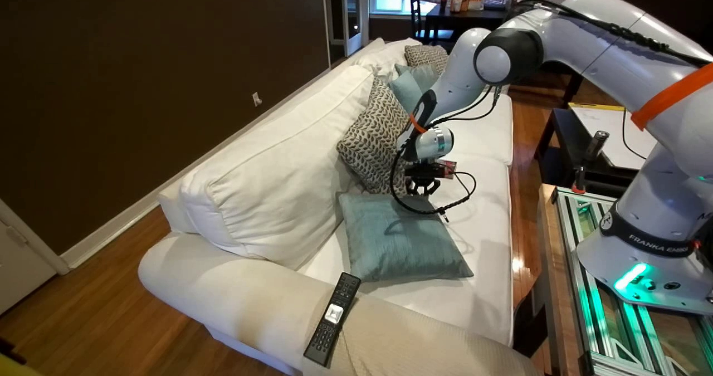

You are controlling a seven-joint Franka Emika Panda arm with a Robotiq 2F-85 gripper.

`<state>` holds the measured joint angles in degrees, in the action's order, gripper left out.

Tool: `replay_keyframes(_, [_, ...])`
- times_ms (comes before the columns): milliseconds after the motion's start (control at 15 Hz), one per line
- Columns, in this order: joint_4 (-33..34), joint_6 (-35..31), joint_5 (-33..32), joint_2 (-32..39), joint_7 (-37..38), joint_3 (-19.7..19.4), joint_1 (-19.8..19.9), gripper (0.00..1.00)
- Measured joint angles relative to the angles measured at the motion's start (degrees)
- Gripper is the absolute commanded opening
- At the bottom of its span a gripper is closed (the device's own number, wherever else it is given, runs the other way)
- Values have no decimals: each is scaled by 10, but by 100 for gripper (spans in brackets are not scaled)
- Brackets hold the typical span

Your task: Move the blue pillow on the left to the right and then put the grey remote on the armrest

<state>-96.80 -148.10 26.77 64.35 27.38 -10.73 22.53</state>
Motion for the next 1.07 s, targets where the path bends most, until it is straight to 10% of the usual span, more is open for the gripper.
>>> replay_keyframes(1067, [-252,-154,-63,-303,-232,-6,4,3])
